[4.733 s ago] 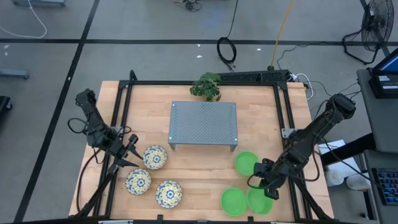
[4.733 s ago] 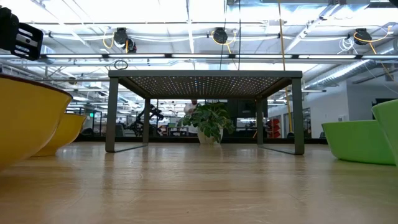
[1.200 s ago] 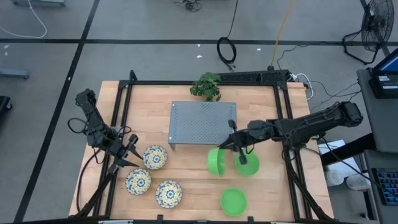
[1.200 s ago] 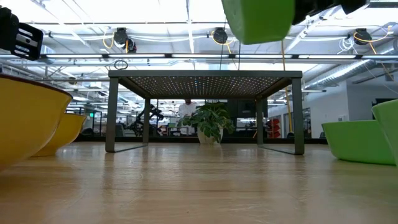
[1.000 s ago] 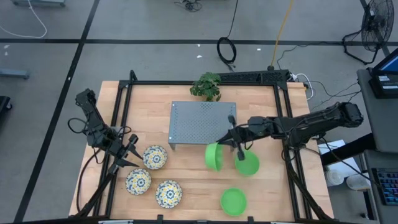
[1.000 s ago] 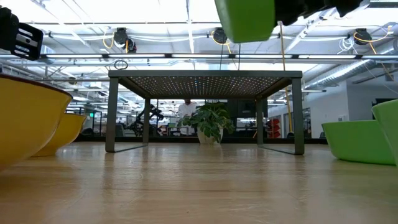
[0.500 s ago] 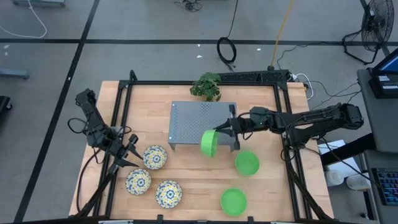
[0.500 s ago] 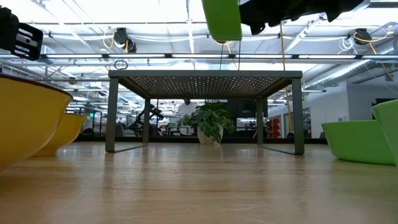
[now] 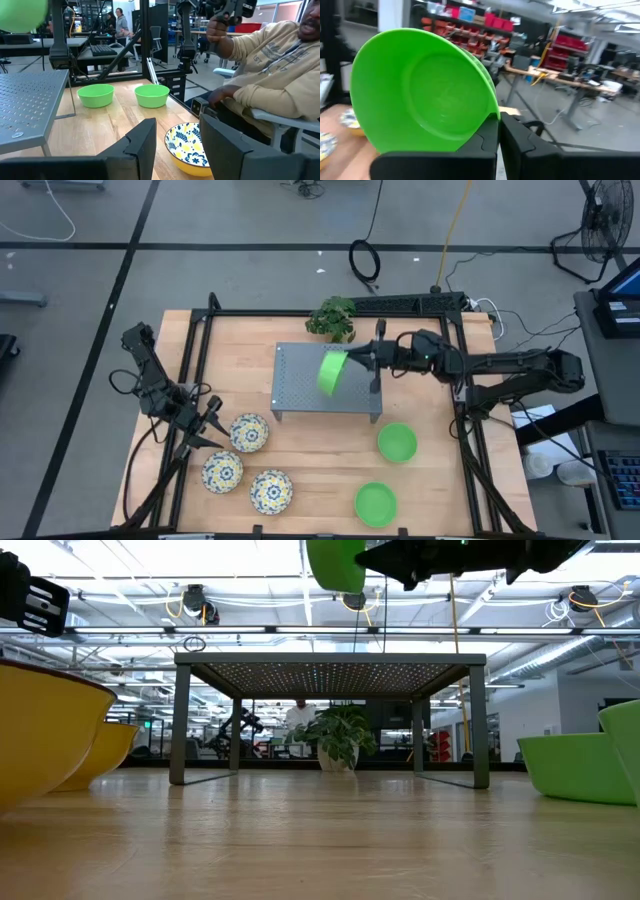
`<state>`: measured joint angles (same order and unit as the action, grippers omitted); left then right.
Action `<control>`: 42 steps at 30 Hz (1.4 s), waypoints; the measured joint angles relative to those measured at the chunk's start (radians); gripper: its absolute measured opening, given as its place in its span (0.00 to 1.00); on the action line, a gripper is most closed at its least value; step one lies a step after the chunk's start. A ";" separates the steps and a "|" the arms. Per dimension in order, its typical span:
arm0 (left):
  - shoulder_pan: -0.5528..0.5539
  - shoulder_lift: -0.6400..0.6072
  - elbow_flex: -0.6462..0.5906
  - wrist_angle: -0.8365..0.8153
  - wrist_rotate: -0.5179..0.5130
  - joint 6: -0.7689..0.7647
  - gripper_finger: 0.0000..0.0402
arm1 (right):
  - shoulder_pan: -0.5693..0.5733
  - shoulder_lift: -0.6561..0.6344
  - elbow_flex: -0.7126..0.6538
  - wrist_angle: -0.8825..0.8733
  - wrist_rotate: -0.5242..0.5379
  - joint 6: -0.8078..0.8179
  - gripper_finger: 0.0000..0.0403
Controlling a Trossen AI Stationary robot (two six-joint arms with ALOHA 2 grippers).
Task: Pick & Place Mini bowls
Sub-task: Put the bottom right green bowl on the shelf
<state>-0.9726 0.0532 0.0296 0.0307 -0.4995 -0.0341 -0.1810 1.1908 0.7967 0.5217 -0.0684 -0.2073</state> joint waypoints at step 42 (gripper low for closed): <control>0.000 0.000 0.000 0.001 0.000 0.000 0.38 | -0.233 0.073 0.581 -0.817 0.323 0.186 0.00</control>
<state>-0.9730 0.0531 0.0292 0.0319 -0.4992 -0.0341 -0.4139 1.2636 1.3781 -0.2953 0.2544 -0.0214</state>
